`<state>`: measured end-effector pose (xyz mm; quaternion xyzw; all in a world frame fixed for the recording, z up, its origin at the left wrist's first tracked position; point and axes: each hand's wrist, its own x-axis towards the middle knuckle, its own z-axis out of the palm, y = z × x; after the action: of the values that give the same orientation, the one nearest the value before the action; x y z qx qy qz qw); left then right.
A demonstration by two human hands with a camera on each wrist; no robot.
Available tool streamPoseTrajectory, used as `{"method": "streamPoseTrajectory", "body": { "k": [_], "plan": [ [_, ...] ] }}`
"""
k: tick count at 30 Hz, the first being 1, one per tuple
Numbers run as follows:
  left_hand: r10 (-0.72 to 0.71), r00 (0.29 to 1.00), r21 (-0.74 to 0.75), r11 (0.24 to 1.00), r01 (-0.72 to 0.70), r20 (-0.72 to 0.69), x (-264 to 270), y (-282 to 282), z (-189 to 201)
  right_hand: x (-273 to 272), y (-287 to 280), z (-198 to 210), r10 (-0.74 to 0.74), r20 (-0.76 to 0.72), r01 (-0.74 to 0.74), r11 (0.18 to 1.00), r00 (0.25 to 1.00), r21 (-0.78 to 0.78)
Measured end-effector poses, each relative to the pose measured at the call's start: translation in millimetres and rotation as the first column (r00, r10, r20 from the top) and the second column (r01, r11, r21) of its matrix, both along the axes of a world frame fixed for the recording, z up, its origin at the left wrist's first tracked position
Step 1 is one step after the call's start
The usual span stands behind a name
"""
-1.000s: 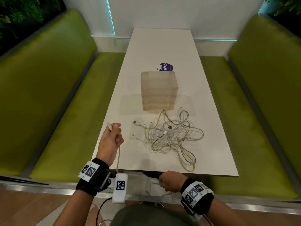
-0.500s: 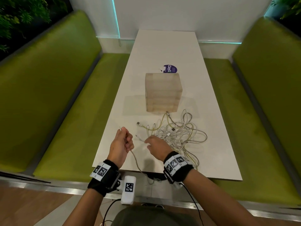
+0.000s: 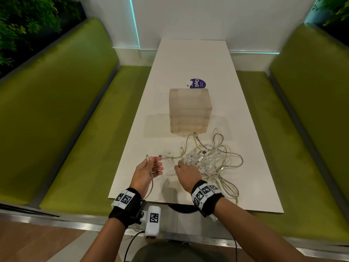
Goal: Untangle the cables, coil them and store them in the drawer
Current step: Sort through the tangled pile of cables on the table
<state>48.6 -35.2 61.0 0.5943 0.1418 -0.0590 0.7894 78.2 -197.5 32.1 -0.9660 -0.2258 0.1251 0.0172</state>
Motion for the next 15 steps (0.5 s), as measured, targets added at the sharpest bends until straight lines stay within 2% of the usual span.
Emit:
{"method": "streamPoseTrajectory", "body": {
  "k": [1,3,5,7,10,15],
  "plan": [
    [0.012,1.0,0.004,1.0,-0.012,0.005,0,0,-1,1,0,0,-0.032,-0.005,0.032,0.998,0.999,0.051],
    [0.048,0.999,0.007,0.999,-0.048,0.016,0,0,-3,3,-3,2,-0.12,-0.048,0.129,0.959,0.992,0.252],
    [0.073,0.997,0.002,0.997,-0.073,0.012,1,-1,-6,4,-9,6,-0.159,-0.135,0.205,0.857,0.978,0.474],
    [0.055,0.998,0.001,0.998,-0.055,0.004,3,-5,-8,2,-17,11,-0.126,-0.202,0.227,0.746,0.971,0.626],
    [-0.025,1.0,-0.003,1.0,0.025,0.013,8,-17,-6,2,-24,12,-0.051,-0.263,0.227,0.675,0.964,0.702],
    [-0.099,0.995,-0.024,0.995,0.099,0.027,17,-40,2,3,-30,7,-0.008,-0.217,0.177,0.608,0.976,0.774]
  ]
}}
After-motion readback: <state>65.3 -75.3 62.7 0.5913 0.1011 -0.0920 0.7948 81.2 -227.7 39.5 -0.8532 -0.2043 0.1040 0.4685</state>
